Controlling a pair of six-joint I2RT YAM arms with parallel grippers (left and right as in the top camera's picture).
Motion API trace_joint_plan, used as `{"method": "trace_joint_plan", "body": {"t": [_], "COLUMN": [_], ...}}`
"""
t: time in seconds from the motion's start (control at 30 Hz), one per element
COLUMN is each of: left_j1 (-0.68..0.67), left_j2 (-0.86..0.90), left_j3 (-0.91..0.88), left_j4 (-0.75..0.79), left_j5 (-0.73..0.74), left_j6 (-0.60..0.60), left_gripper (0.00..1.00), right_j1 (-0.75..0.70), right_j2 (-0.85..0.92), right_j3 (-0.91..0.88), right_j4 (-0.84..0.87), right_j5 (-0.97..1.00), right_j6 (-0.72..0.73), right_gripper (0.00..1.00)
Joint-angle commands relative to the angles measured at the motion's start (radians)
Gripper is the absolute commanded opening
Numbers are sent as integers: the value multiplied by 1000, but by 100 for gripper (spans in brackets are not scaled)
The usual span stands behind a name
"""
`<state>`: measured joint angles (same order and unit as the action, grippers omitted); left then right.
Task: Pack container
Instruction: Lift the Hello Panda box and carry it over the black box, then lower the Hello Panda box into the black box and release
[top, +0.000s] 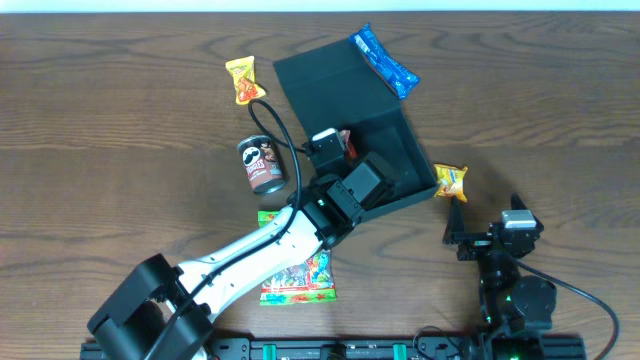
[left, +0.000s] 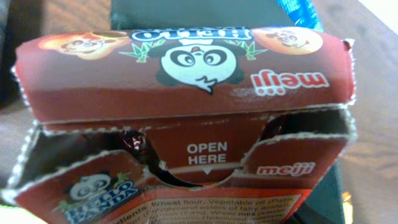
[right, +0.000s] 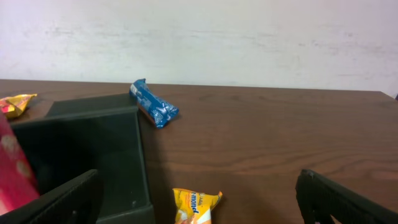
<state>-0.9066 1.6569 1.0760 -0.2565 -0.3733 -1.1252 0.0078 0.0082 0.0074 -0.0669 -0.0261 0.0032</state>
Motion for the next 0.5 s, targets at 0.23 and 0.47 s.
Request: {"method": "trace_joint_plan", "body": {"t": [0.23, 0.47], "left_j1": [3, 5], "left_j2": [53, 82], "left_j3": [22, 22], "left_j4": [-35, -28], "left_j5": [58, 37], "left_j6": [10, 11], "left_gripper": [58, 69], "right_j1": [-7, -7], "right_j2": [-3, -3], "right_j3": [-2, -2], "right_j4": [-5, -5], "right_j5": [0, 0], "right_j6": [0, 0], "right_gripper": [99, 99]}}
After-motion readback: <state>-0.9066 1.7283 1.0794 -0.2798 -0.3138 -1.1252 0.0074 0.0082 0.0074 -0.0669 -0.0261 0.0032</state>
